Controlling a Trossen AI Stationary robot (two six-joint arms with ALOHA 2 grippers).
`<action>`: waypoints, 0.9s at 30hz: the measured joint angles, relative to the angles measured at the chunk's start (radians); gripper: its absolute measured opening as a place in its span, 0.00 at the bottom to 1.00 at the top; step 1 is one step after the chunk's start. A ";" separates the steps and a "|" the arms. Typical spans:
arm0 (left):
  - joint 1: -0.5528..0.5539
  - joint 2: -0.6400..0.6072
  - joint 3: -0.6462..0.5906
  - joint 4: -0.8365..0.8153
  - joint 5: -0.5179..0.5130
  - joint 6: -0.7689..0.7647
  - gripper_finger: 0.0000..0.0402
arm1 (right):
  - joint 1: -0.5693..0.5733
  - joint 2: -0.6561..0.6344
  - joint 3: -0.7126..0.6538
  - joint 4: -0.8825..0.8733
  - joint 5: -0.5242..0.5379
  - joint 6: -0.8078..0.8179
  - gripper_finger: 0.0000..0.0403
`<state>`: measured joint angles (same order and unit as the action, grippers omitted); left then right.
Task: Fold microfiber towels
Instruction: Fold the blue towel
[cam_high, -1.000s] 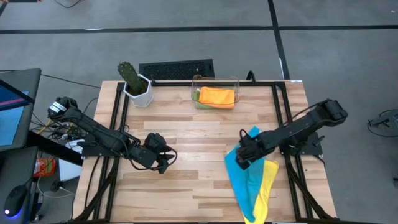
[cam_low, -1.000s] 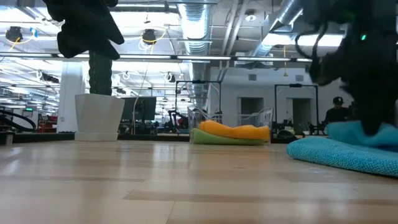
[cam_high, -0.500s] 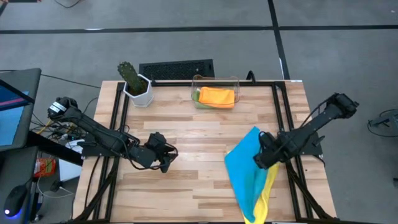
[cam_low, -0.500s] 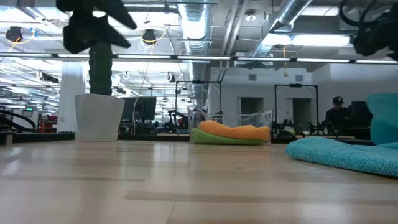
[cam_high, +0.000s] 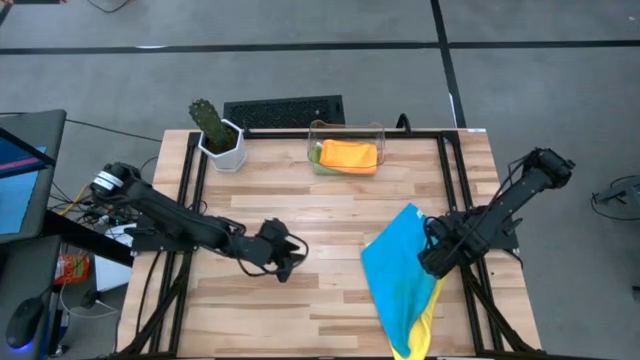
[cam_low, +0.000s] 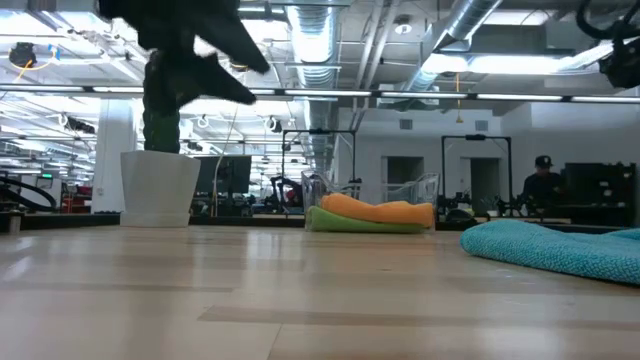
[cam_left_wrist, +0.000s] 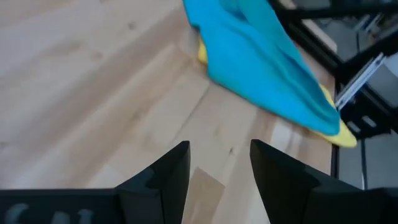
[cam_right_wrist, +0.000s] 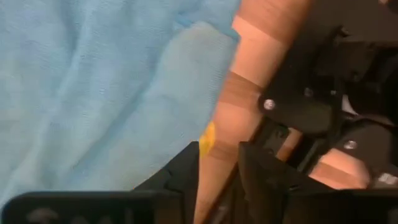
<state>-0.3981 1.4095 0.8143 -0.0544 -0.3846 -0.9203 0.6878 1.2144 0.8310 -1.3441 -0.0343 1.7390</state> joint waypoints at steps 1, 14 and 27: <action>0.000 0.021 0.000 0.020 0.013 0.000 0.40 | -0.007 0.000 0.000 0.017 0.008 0.007 0.37; 0.040 0.098 0.000 0.091 0.129 0.047 0.40 | -0.189 0.211 -0.001 0.167 0.060 -0.207 0.43; 0.055 0.098 0.000 0.096 0.154 0.075 0.40 | -0.250 0.333 -0.001 0.215 0.060 -0.249 0.46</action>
<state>-0.3428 1.5070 0.8143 0.0417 -0.2310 -0.8452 0.4375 1.5478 0.8299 -1.1293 0.0261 1.4904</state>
